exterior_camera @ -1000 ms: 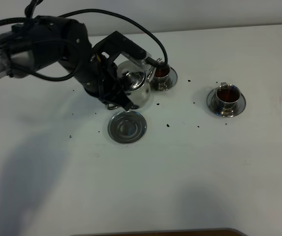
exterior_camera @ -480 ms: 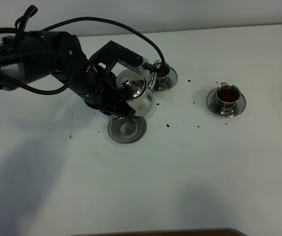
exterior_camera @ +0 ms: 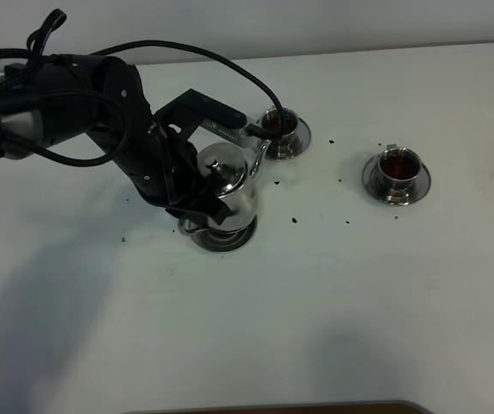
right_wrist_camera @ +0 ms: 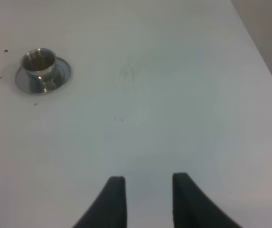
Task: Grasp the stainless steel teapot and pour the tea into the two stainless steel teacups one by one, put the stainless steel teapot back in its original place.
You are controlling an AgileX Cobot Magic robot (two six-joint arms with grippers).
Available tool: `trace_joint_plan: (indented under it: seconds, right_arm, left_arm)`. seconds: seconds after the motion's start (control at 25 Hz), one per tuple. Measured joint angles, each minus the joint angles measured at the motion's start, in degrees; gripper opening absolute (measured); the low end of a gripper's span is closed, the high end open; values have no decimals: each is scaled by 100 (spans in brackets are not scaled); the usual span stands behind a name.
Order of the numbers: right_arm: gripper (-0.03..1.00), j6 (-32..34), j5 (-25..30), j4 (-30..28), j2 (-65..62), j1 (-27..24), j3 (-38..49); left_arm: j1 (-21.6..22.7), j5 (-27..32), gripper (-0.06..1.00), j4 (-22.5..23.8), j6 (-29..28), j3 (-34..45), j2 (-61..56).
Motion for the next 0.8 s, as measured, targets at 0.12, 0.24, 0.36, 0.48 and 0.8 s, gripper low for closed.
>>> trace_joint_plan:
  seconds: [0.12, 0.24, 0.36, 0.48, 0.8]
  right_arm:
    - [24, 0, 0, 0, 0, 0, 0]
    - [24, 0, 0, 0, 0, 0, 0]
    - [24, 0, 0, 0, 0, 0, 0]
    - [24, 0, 0, 0, 0, 0, 0]
    - [24, 0, 0, 0, 0, 0, 0]
  left_arm:
    - [0, 27, 25, 70, -57, 0, 54]
    - [0, -53, 25, 126, -64, 0, 129]
    - [0, -97, 25, 179, -70, 4, 148]
    - [0, -109, 25, 198, -70, 4, 148]
    - [-60, -99, 25, 236, -70, 4, 240]
